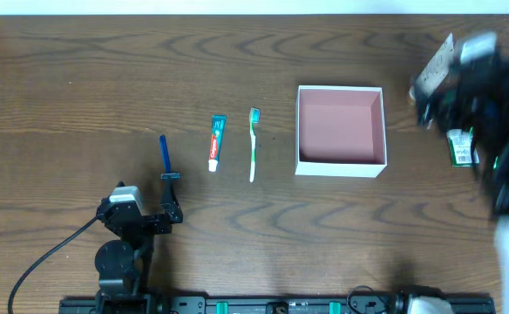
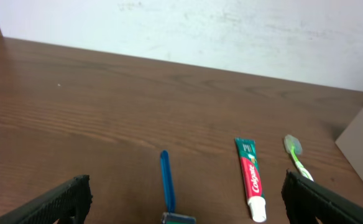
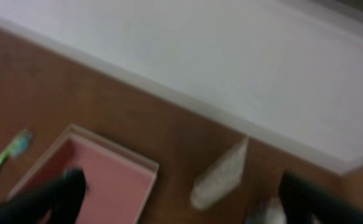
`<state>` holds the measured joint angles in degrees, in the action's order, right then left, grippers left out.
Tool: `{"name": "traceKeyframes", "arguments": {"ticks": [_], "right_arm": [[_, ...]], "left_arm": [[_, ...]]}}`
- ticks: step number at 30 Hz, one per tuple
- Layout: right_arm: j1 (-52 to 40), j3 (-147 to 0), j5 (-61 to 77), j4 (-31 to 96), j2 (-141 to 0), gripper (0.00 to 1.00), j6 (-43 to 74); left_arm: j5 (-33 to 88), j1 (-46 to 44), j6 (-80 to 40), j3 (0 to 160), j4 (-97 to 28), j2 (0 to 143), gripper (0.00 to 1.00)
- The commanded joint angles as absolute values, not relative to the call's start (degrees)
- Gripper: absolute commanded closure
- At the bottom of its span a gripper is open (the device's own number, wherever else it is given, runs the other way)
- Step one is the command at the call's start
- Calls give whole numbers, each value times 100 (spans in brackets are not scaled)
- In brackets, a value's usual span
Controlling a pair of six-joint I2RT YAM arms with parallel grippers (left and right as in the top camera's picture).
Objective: Pack container
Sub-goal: 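Move the right gripper to the white Pantene tube and grasp it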
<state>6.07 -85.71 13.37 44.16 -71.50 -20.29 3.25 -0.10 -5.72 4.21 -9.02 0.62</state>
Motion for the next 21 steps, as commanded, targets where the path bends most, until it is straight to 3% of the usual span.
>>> {"name": "traceKeyframes", "arguments": {"ticks": [1, 6, 13, 21], "right_arm": [[773, -10536, 1761, 5725, -8573, 1, -1817], [766, -12197, 1839, 7135, -9970, 1, -1590], [1186, -12265, 1028, 6534, -10901, 1, -1455], [1817, -12258, 1293, 5896, -11332, 1, -928]], "left_arm": [[408, 10, -493, 318, -1066, 27, 2], [408, 10, -493, 318, -1066, 27, 2], [408, 10, -493, 318, -1066, 27, 2], [408, 10, -493, 318, -1066, 27, 2]]}}
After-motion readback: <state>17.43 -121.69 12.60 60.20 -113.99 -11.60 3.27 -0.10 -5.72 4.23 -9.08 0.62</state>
